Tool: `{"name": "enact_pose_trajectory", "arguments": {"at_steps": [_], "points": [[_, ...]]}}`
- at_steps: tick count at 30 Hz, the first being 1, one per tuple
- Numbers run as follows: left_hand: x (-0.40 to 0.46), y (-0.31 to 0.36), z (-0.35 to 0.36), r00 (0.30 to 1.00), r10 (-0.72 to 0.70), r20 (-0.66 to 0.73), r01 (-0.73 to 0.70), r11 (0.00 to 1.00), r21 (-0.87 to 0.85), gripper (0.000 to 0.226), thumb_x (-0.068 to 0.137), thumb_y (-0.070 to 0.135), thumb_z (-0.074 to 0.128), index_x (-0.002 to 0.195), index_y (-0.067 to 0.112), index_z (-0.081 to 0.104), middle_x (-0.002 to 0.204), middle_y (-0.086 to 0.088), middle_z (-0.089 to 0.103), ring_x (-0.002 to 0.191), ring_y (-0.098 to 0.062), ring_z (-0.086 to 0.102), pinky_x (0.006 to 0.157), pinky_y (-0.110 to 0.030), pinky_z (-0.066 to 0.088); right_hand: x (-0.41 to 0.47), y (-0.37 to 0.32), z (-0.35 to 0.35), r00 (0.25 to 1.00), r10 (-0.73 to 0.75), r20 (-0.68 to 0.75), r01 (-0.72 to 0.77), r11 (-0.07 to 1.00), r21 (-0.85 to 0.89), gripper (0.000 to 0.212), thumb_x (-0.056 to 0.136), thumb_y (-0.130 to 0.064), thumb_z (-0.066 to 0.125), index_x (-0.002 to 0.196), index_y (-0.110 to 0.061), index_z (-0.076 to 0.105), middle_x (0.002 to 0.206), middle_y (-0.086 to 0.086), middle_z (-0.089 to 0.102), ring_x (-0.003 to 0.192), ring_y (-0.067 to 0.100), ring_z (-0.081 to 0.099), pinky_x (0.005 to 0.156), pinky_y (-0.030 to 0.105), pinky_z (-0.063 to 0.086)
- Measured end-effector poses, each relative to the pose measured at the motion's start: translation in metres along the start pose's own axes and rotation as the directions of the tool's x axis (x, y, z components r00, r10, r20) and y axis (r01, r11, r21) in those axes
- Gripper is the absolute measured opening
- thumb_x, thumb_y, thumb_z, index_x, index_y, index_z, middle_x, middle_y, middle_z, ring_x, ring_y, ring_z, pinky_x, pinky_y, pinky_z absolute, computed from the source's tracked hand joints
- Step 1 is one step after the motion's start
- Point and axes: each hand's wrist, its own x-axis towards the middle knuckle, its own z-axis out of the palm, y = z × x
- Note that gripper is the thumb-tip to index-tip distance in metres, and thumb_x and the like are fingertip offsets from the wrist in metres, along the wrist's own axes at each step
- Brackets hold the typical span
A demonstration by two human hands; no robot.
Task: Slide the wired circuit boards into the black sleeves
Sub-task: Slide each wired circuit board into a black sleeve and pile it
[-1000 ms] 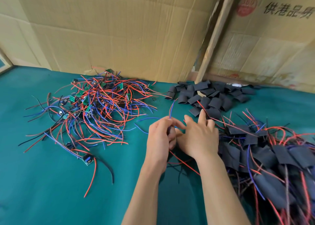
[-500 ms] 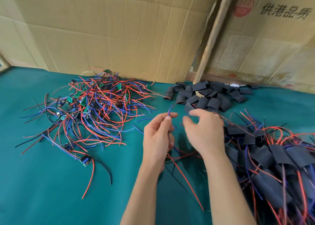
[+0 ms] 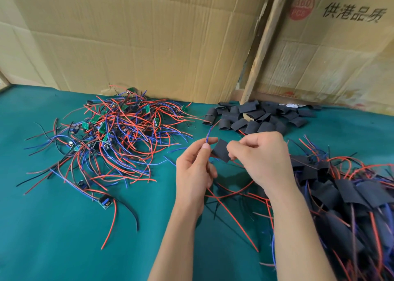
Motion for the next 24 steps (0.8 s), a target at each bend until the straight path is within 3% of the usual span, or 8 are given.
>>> {"name": "enact_pose_trajectory", "arguments": {"at_steps": [2, 4, 7, 9, 13, 18, 21, 24], "points": [[-0.0002, -0.0001, 0.0008, 0.999, 0.002, 0.034, -0.003, 1.000, 0.013, 0.027, 0.104, 0.016, 0.051, 0.100, 0.025, 0.077, 0.070, -0.015, 0.054, 0.047, -0.013, 0.041, 0.038, -0.019, 0.026, 0.0001, 0.0009, 0.0003, 1.000, -0.012, 0.004, 0.012, 1.000, 0.001, 0.024, 0.057, -0.039, 0.067, 0.055, -0.015, 0.069, 0.043, 0.004, 0.050, 0.044, 0.009, 0.036, 0.042, 0.017, 0.032], [-0.0004, -0.0011, 0.0014, 0.998, 0.016, 0.055, -0.018, 0.999, 0.034, 0.027, 0.103, 0.013, 0.051, 0.103, 0.022, 0.076, 0.063, -0.006, 0.056, 0.047, -0.013, 0.040, 0.039, -0.019, 0.027, 0.0003, 0.0017, 0.0020, 0.999, -0.008, 0.047, 0.005, 0.999, 0.054, 0.019, 0.055, -0.037, 0.072, 0.056, -0.018, 0.068, 0.046, -0.001, 0.057, 0.044, 0.008, 0.042, 0.044, 0.017, 0.034], [0.0003, -0.0021, 0.0004, 0.999, 0.023, 0.030, -0.024, 0.999, 0.030, 0.027, 0.103, 0.008, 0.050, 0.107, 0.018, 0.075, 0.054, 0.006, 0.048, 0.043, -0.011, 0.041, 0.040, -0.020, 0.028, 0.0004, 0.0026, 0.0046, 0.989, -0.018, 0.148, -0.002, 0.991, 0.134, 0.021, 0.054, -0.035, 0.080, 0.065, -0.023, 0.066, 0.059, -0.004, 0.068, 0.052, 0.011, 0.057, 0.056, 0.030, 0.047], [0.0009, -0.0022, -0.0014, 1.000, 0.016, 0.012, -0.017, 1.000, 0.002, 0.028, 0.104, 0.008, 0.049, 0.106, 0.019, 0.075, 0.054, 0.004, 0.047, 0.043, -0.011, 0.041, 0.041, -0.019, 0.029, 0.0000, 0.0030, 0.0063, 0.978, -0.034, 0.204, -0.006, 0.982, 0.189, 0.026, 0.052, -0.030, 0.082, 0.069, -0.024, 0.062, 0.074, -0.003, 0.074, 0.058, 0.017, 0.067, 0.063, 0.038, 0.055], [0.0021, -0.0021, -0.0042, 1.000, 0.009, 0.028, -0.008, 0.999, -0.051, 0.029, 0.104, 0.008, 0.049, 0.116, 0.018, 0.074, 0.056, 0.003, 0.051, 0.043, -0.011, 0.042, 0.041, -0.018, 0.031, -0.0012, 0.0053, 0.0077, 0.969, -0.093, 0.227, 0.033, 0.967, 0.254, 0.029, 0.058, -0.022, 0.086, 0.070, -0.024, 0.059, 0.108, -0.018, 0.075, 0.061, 0.018, 0.070, 0.070, 0.039, 0.058], [0.0014, -0.0018, -0.0028, 0.997, -0.017, 0.080, 0.022, 0.998, -0.067, 0.036, 0.101, 0.004, 0.050, 0.118, 0.025, 0.074, 0.066, -0.003, 0.058, 0.042, -0.011, 0.042, 0.040, -0.019, 0.032, -0.0011, 0.0073, 0.0047, 0.967, -0.131, 0.220, 0.037, 0.922, 0.386, 0.030, 0.070, -0.008, 0.088, 0.070, -0.017, 0.060, 0.098, -0.002, 0.078, 0.060, 0.028, 0.070, 0.067, 0.047, 0.059], [0.0003, -0.0010, -0.0021, 0.994, -0.018, 0.108, 0.025, 0.998, -0.063, 0.037, 0.100, 0.001, 0.049, 0.120, 0.022, 0.073, 0.064, -0.005, 0.056, 0.044, -0.012, 0.042, 0.040, -0.019, 0.033, -0.0013, 0.0069, 0.0043, 0.966, -0.139, 0.218, 0.028, 0.895, 0.445, 0.032, 0.068, -0.014, 0.090, 0.070, -0.016, 0.058, 0.098, 0.006, 0.078, 0.059, 0.028, 0.071, 0.064, 0.046, 0.059], [0.0005, -0.0003, -0.0029, 0.995, -0.027, 0.099, 0.035, 0.996, -0.084, 0.035, 0.100, 0.002, 0.049, 0.118, 0.020, 0.073, 0.060, -0.004, 0.054, 0.044, -0.012, 0.041, 0.040, -0.020, 0.033, -0.0016, 0.0075, 0.0033, 0.961, -0.120, 0.249, -0.003, 0.897, 0.442, 0.035, 0.064, -0.025, 0.093, 0.075, -0.020, 0.061, 0.092, 0.010, 0.077, 0.067, 0.032, 0.075, 0.074, 0.054, 0.060]]}}
